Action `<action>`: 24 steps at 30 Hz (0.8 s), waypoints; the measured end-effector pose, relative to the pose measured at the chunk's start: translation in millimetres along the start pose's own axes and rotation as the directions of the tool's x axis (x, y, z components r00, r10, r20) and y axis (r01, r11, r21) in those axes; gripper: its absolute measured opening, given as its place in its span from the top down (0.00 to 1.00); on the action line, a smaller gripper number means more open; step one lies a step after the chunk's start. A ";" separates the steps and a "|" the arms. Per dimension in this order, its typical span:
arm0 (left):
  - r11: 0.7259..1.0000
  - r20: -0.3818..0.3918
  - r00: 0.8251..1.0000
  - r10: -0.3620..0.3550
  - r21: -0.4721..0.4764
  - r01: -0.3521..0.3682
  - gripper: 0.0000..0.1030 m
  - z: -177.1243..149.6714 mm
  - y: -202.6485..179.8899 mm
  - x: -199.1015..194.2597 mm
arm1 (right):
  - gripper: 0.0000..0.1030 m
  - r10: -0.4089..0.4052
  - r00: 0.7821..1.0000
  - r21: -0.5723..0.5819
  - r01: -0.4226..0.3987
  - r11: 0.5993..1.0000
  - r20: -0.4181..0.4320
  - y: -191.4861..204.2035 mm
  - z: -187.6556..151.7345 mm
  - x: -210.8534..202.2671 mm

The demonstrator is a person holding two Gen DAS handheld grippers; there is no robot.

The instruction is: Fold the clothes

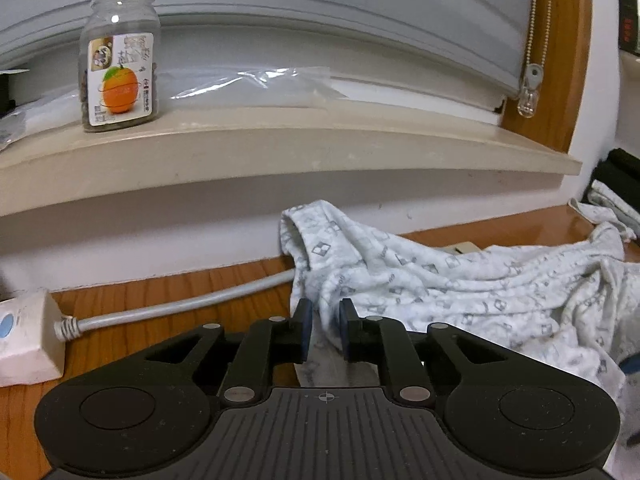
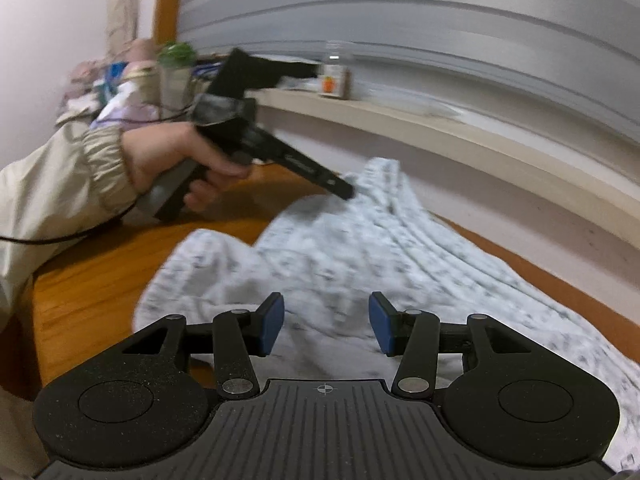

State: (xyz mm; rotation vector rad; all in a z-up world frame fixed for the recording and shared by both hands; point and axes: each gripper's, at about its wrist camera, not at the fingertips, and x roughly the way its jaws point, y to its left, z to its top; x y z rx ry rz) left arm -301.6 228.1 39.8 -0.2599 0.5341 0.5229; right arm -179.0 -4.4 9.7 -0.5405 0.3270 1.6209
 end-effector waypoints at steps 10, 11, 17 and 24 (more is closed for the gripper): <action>0.999 0.006 0.999 -0.042 -0.028 0.042 0.85 -3.7 3.2 -9.9 | 0.53 0.025 0.990 -0.241 -0.058 0.969 -0.138 58.1 16.0 12.7; 0.999 0.004 0.999 -0.042 -0.029 0.043 0.85 -3.9 3.5 -10.0 | 0.53 0.031 0.988 -0.255 -0.069 0.965 -0.150 61.5 18.0 12.8; 0.999 -0.002 0.999 -0.045 -0.015 0.045 0.80 -4.6 2.5 -11.9 | 0.57 0.015 0.972 -0.385 -0.108 0.917 -0.236 84.2 21.5 10.4; 0.998 -0.009 0.998 -0.056 0.006 0.056 0.74 -5.6 -1.5 -12.5 | 0.57 -0.024 0.948 -0.485 -0.140 0.864 -0.316 98.5 26.8 8.9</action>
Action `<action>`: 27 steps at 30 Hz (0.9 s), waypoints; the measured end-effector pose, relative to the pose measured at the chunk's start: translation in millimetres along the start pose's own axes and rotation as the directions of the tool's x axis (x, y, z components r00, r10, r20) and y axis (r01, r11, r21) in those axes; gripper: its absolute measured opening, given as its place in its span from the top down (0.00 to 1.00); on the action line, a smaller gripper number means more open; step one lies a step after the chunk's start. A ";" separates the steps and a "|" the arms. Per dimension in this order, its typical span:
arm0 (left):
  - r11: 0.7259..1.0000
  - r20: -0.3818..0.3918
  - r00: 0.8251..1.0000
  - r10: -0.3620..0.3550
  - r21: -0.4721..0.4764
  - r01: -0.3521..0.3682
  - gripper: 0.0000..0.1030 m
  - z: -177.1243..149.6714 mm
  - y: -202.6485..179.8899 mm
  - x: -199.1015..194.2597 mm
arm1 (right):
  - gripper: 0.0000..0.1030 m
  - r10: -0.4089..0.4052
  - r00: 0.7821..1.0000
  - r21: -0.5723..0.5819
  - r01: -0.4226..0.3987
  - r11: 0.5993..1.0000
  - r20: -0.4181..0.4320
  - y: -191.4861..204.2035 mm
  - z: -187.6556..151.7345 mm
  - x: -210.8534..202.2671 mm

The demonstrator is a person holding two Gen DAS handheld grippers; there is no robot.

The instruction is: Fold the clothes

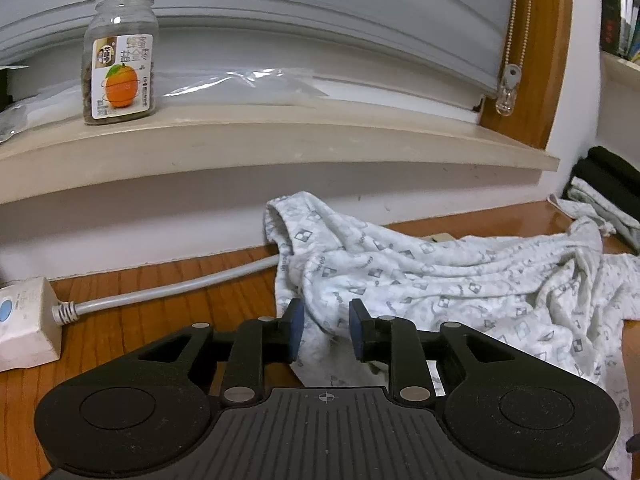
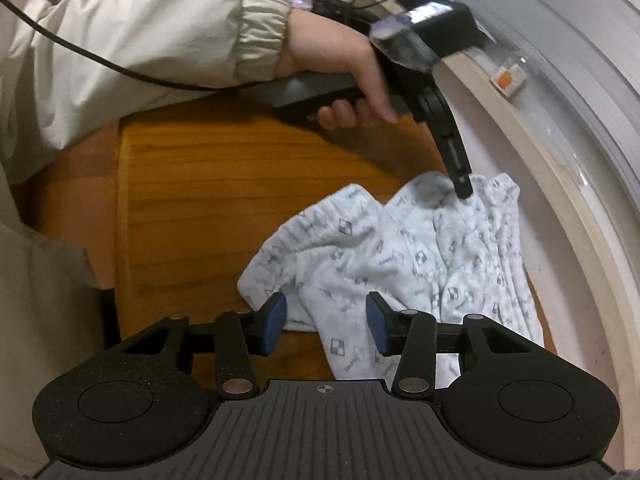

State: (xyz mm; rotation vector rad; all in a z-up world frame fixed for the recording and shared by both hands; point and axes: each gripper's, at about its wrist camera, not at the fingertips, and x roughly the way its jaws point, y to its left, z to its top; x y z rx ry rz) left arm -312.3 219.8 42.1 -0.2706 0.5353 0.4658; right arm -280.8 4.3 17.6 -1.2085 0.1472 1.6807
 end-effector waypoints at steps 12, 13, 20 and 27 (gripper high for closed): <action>1.000 -0.013 1.000 -0.011 0.014 0.011 0.74 -1.8 -3.2 -1.7 | 0.99 0.050 0.994 -0.048 -0.055 0.997 -0.100 -3.9 18.5 16.3; 1.000 -0.013 1.000 -0.011 0.015 0.011 0.74 -1.7 -3.1 -1.9 | 0.99 0.044 0.995 -0.039 -0.048 0.998 -0.088 -5.4 18.2 10.7; 1.000 -0.010 1.000 -0.006 0.002 0.006 0.74 -2.6 -1.1 -4.2 | 0.99 -0.092 0.993 0.042 0.095 0.995 -0.073 -33.2 8.0 -46.1; 1.000 -0.012 1.000 -0.007 0.009 0.007 0.74 -2.2 -2.0 -4.9 | 0.99 -0.117 0.987 0.084 0.127 0.988 -0.110 -42.3 -14.6 -64.3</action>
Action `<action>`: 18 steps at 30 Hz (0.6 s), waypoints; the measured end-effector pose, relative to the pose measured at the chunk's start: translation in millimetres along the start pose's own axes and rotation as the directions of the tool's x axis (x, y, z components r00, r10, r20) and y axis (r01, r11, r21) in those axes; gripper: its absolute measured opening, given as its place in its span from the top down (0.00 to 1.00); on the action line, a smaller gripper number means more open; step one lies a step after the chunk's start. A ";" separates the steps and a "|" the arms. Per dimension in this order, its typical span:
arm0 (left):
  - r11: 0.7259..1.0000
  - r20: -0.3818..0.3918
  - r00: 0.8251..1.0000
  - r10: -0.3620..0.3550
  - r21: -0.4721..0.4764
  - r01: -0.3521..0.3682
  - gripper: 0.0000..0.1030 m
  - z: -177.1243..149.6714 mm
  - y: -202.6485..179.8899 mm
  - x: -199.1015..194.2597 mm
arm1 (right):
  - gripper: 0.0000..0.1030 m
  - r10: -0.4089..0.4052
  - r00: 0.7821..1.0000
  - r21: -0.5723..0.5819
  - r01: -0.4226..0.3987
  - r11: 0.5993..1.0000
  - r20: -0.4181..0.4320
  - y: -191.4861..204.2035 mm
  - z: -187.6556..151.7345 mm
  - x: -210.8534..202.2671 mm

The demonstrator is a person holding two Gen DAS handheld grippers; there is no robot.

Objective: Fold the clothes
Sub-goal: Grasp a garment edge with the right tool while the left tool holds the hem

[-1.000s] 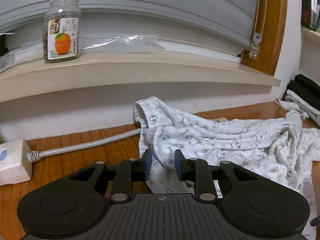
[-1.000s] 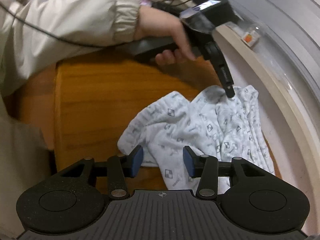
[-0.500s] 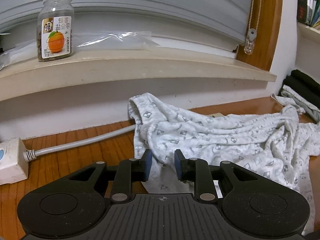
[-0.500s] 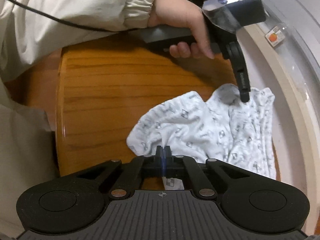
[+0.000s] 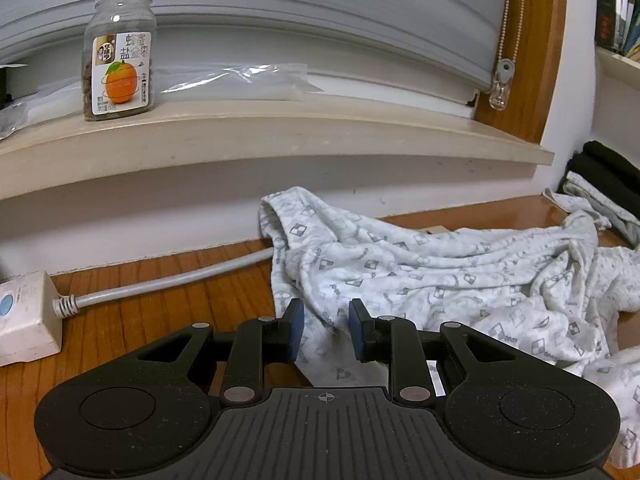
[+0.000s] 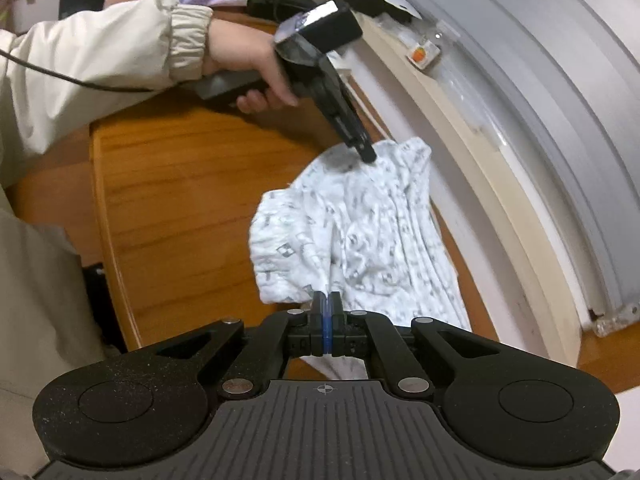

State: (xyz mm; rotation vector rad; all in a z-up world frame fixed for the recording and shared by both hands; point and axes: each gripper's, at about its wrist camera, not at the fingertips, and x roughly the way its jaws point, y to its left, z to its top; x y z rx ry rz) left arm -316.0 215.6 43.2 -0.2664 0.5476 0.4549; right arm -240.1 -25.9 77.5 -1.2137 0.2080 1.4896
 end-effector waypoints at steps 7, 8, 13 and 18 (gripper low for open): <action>1.000 -0.032 0.999 0.004 0.015 -0.004 0.82 0.1 0.7 4.0 | 0.99 0.066 0.997 0.064 -0.069 0.996 0.042 -3.8 -5.4 -5.5; 0.999 -0.024 0.999 0.024 0.038 -0.023 0.95 -0.1 -2.5 2.7 | 0.99 0.073 0.996 0.070 -0.077 0.995 0.049 -3.6 -4.7 -5.4; 0.998 0.016 1.000 -0.004 0.059 0.003 0.97 -0.5 -15.9 -14.5 | 0.99 0.070 0.997 0.041 -0.071 0.997 0.028 2.6 -4.2 5.6; 0.996 -0.019 1.000 -0.008 0.093 0.009 0.95 -7.9 -28.2 -10.7 | 0.98 0.076 0.997 0.009 -0.076 0.997 -0.011 7.5 -3.6 16.8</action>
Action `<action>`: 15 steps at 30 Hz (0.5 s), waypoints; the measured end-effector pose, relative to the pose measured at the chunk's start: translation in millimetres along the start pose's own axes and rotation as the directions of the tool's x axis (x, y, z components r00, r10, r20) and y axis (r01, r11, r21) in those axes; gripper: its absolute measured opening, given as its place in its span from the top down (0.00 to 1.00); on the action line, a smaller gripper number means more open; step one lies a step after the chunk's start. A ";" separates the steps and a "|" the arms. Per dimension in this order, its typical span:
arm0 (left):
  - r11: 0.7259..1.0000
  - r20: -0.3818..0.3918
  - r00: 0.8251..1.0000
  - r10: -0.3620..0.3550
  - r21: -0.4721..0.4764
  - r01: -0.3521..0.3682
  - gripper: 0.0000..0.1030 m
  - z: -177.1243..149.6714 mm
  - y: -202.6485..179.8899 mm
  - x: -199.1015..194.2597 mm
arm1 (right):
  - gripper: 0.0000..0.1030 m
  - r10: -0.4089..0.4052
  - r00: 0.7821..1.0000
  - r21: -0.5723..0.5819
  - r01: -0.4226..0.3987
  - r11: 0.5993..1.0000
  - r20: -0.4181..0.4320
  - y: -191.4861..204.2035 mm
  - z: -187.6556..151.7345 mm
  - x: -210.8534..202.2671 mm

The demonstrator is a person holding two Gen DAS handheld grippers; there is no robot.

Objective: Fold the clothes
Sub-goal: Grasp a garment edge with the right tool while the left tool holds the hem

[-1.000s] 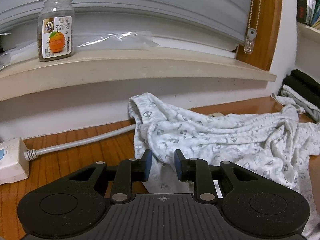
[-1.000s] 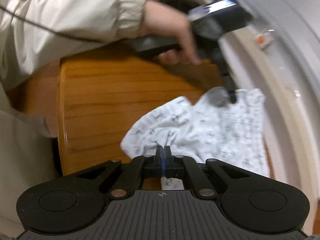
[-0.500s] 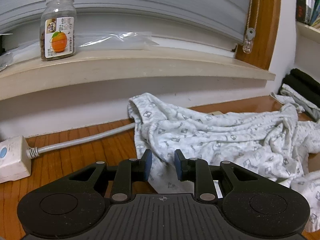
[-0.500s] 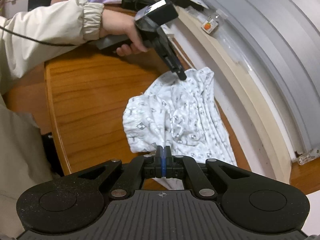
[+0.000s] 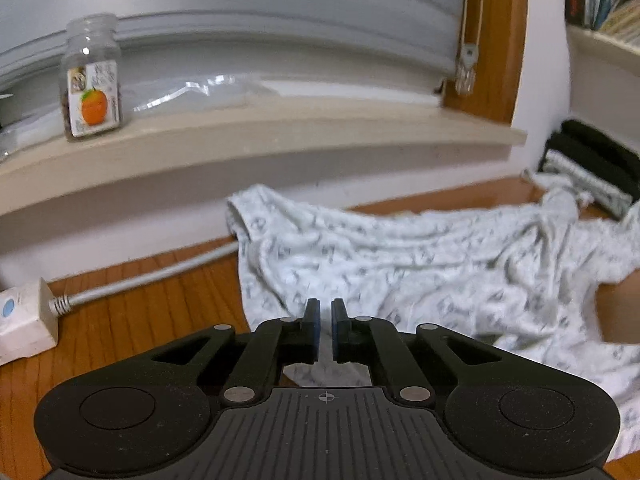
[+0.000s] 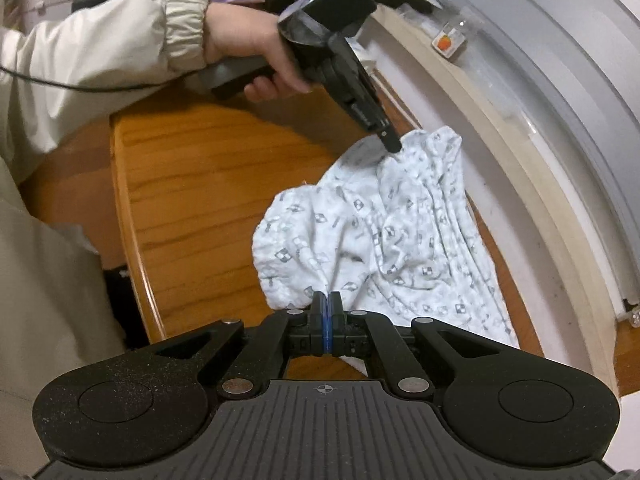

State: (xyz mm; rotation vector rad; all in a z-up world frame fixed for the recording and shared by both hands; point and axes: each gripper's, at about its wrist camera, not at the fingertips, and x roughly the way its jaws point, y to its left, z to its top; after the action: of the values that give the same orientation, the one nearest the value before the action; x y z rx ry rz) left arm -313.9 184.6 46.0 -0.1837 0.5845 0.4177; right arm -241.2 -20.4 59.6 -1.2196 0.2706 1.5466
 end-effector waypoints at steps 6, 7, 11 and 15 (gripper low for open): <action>1.000 -0.034 0.999 0.004 0.028 -0.003 0.95 -0.5 -3.1 8.8 | 0.81 -0.007 1.000 -0.042 0.008 0.999 0.006 3.8 11.2 -4.0; 1.000 -0.037 0.999 0.005 0.029 -0.004 0.95 -0.7 -3.1 9.2 | 0.78 -0.001 1.000 -0.045 0.001 0.999 0.016 4.4 14.5 -6.0; 0.999 -0.051 0.999 0.010 0.041 -0.008 0.95 -0.8 -4.7 11.3 | 0.75 0.039 0.998 -0.060 -0.036 0.998 0.042 8.0 31.0 -3.7; 0.999 -0.063 0.998 0.009 0.046 -0.007 0.95 0.8 -4.6 14.9 | 0.74 0.077 0.996 -0.066 -0.075 0.995 0.034 15.4 44.9 11.9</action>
State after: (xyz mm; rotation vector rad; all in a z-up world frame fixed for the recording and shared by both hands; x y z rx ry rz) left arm -300.3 185.6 38.4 -0.1509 0.6563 0.4070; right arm -277.0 12.7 63.8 -1.2420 0.2473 1.6533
